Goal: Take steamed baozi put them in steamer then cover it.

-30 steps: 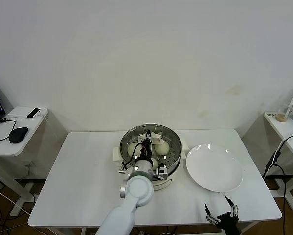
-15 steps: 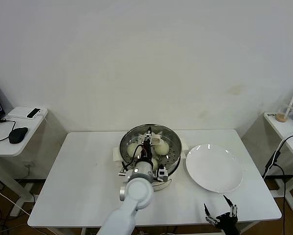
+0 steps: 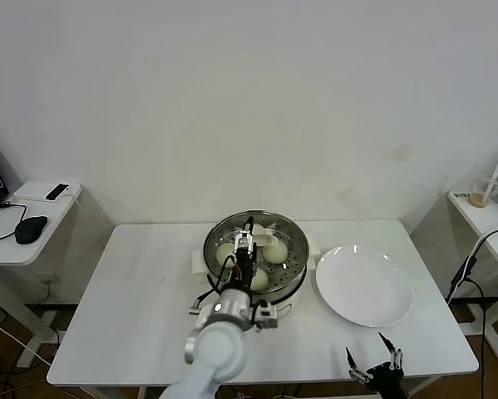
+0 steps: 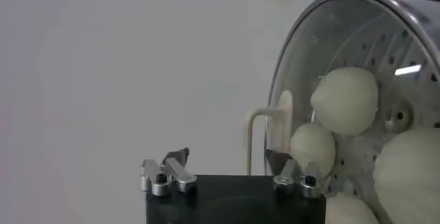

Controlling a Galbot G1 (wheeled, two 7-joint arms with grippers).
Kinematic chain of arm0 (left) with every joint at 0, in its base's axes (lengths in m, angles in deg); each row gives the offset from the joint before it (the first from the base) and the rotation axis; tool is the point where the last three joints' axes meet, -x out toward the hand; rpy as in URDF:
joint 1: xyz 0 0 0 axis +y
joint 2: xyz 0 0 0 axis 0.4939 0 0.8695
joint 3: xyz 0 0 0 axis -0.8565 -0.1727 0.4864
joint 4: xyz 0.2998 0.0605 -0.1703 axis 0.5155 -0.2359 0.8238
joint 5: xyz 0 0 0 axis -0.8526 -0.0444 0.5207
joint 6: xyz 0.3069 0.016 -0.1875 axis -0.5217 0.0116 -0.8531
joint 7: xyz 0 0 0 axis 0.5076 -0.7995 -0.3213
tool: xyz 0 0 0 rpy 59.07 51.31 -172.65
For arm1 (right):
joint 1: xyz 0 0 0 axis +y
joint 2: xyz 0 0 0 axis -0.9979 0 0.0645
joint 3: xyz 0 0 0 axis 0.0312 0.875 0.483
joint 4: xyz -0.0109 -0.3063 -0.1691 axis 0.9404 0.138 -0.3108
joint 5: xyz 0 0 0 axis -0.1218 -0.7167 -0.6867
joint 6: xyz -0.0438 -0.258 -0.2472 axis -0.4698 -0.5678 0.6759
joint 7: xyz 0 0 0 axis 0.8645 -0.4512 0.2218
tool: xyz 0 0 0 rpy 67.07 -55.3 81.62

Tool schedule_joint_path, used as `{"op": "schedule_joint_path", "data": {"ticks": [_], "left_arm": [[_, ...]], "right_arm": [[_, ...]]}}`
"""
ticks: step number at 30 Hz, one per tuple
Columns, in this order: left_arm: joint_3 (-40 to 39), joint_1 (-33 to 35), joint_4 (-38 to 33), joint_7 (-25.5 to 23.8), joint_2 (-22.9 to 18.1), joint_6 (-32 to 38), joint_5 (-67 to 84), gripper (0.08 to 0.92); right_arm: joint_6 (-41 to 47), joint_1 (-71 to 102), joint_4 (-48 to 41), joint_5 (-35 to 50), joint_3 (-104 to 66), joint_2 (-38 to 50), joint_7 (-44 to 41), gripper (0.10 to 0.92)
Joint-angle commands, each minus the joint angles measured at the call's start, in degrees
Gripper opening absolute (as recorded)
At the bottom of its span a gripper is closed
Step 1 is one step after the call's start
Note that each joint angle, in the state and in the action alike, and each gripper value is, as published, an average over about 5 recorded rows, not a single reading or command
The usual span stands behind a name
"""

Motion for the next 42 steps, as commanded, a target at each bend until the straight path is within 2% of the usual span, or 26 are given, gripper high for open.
{"op": "schedule_joint_path", "data": {"ticks": [1, 10, 14, 18, 21, 29, 42], "left_arm": [[8.07, 14.86, -17.36, 13.07, 5.90, 7.76, 17.55, 0.822], [29.62, 29.27, -22.92, 25.65, 5.61, 19.33, 63.00, 0.823], [38.48, 33.92, -22.03, 26.46, 5.64, 23.93, 78.24, 0.823], [44.43, 36.65, -19.86, 26.32, 6.02, 24.35, 89.32, 0.823], [46.00, 38.84, -18.00, 25.40, 5.60, 24.93, 94.11, 0.823], [43.95, 43.10, -12.63, 24.79, 5.85, 28.42, 97.41, 0.823], [41.56, 41.57, -12.97, 23.96, 3.37, 26.48, 96.67, 0.823]], "right_arm": [[0.13, 0.10, -0.03, 1.16, 0.35, 0.62, 0.76, 0.823], [-0.59, 0.88, 0.06, 4.14, 1.47, 3.51, 0.85, 0.823], [-0.66, 0.66, 0.13, 5.72, 1.57, 4.57, 0.70, 0.823], [-0.38, -0.24, -0.36, 6.48, 2.33, 3.96, 0.73, 0.823], [-0.33, -0.51, -0.76, 7.45, 2.93, 3.74, 0.97, 0.823], [0.37, -0.47, 0.60, 11.68, 3.59, 3.74, 1.85, 0.823], [2.70, 0.72, 3.99, 14.07, 7.14, 4.27, 2.90, 0.823]]}}
